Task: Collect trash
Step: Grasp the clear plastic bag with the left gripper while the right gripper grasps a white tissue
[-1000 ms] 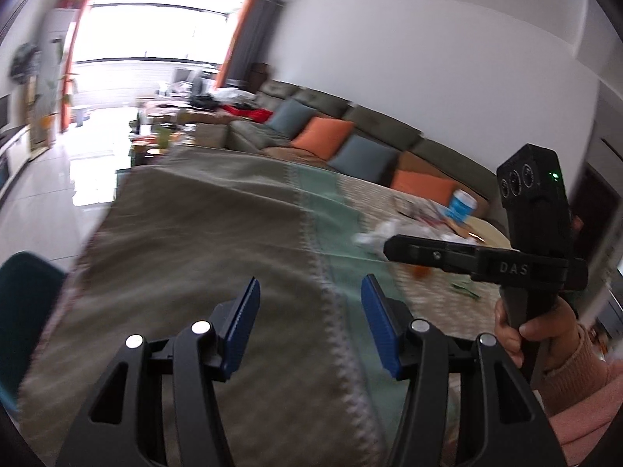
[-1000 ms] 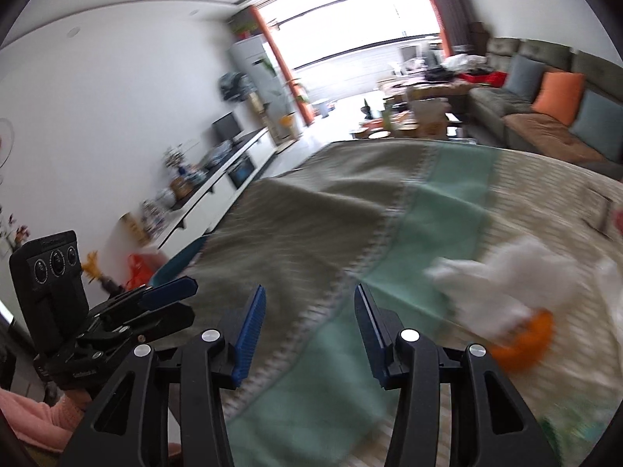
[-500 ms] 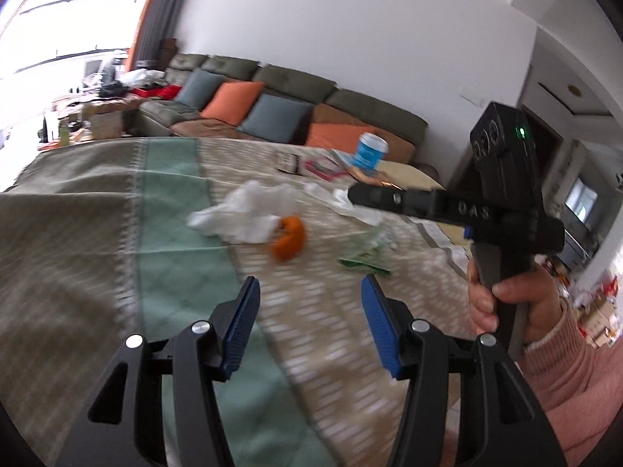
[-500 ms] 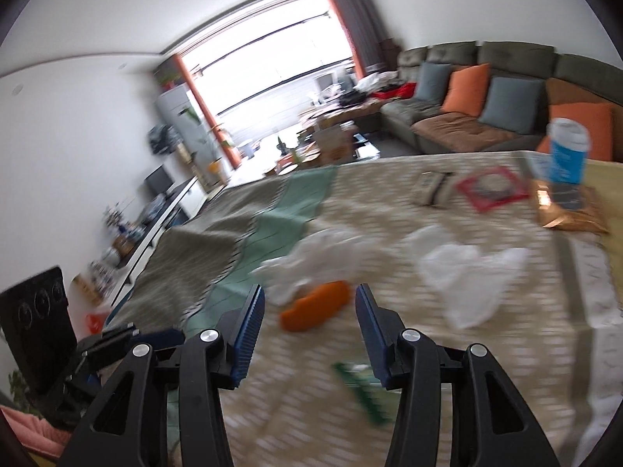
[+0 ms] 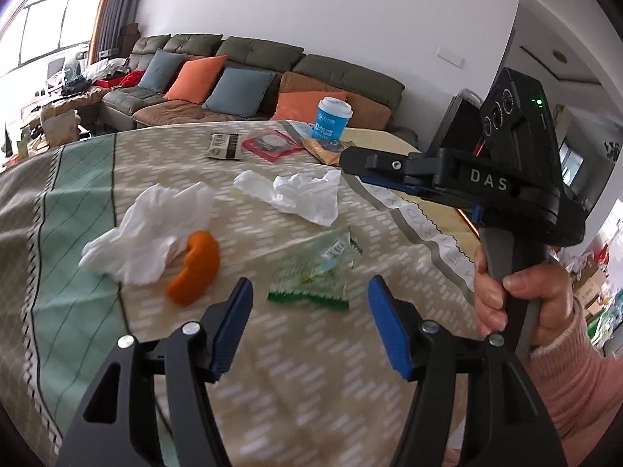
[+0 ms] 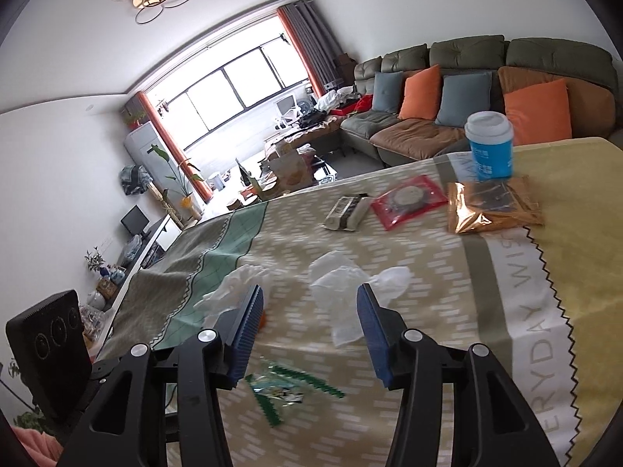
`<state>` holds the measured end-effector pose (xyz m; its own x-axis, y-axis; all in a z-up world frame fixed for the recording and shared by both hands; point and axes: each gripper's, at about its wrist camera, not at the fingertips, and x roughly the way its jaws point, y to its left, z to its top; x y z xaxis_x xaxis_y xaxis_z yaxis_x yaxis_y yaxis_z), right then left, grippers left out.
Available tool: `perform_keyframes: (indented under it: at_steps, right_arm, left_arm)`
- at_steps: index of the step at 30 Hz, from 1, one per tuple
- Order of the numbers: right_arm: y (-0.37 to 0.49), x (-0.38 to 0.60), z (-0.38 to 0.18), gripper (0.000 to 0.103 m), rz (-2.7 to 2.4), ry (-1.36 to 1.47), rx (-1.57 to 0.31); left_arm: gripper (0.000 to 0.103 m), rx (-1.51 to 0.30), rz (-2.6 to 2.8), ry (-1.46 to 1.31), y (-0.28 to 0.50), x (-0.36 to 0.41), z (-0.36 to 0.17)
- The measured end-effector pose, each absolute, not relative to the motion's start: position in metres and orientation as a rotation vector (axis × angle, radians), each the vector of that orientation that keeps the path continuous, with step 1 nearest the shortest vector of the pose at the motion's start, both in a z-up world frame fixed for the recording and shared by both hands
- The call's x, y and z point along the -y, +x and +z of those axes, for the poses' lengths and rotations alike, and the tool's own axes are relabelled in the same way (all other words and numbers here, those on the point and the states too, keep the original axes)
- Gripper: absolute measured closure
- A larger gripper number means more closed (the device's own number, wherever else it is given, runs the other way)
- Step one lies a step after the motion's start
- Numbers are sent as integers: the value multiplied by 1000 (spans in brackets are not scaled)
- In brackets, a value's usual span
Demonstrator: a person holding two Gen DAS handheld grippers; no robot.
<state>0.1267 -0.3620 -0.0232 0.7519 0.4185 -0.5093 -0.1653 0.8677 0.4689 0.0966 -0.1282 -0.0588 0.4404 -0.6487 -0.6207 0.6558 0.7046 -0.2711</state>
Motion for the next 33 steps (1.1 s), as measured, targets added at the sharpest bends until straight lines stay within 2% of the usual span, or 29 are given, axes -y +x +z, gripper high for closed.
perform_keyframes:
  at_steps: [11, 14, 16, 18, 21, 33]
  right_arm:
    - [139, 379, -36, 50, 332, 458, -677]
    - [142, 381, -38, 48, 330, 456, -691]
    - [144, 382, -39, 47, 324, 451, -697]
    - [148, 382, -40, 47, 319, 446, -706]
    - [154, 383, -43, 47, 310, 443, -726]
    - [171, 371, -58, 47, 290, 408, -810]
  left_arm:
    - [42, -898, -820, 61, 127, 153, -78]
    - [55, -913, -829, 54, 131, 155, -81]
    - [72, -915, -834, 55, 130, 156, -82]
    - [83, -911, -839, 61, 128, 157, -83]
    - [94, -895, -836, 66, 124, 157, -81]
    - [96, -826, -820, -14, 108, 122, -65]
